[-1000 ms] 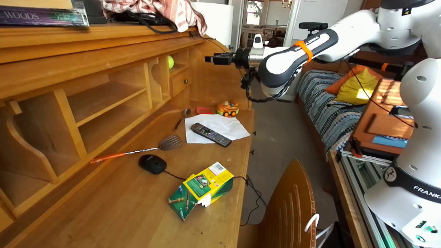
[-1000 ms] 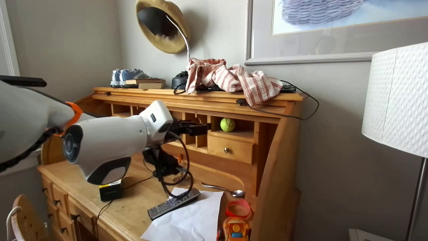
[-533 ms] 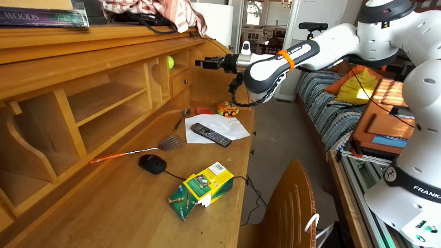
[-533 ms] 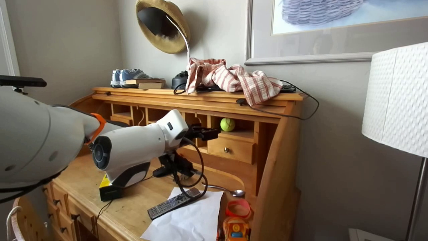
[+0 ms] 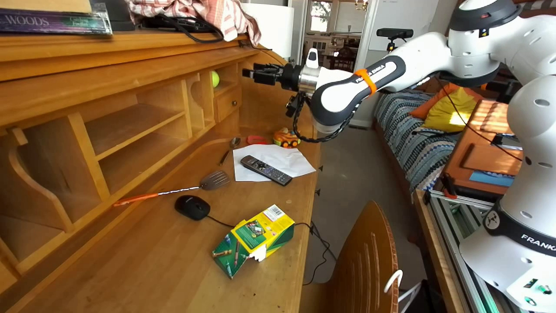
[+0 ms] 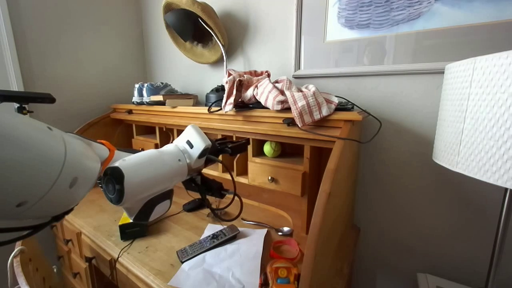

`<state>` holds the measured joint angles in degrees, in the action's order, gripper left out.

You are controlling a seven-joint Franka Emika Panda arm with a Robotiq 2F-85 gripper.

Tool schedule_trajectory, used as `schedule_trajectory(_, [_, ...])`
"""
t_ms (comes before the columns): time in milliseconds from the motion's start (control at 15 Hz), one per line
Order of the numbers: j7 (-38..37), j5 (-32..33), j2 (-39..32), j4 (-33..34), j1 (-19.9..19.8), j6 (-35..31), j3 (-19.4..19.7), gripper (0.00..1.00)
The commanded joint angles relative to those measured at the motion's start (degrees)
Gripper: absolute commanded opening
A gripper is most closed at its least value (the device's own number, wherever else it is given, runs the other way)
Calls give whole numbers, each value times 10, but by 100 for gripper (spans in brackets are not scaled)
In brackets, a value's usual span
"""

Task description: Put the tennis ball on the table

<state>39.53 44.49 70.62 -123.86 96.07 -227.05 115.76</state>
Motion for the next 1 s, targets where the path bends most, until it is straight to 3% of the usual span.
schedule_trajectory(0, [13, 2, 21, 19, 33, -50, 23, 100])
schedule_trajectory(400, [4, -1, 42, 91, 73, -52, 47, 100])
schedule_trajectory(933, [-35, 29, 95, 229, 134, 15, 55, 100])
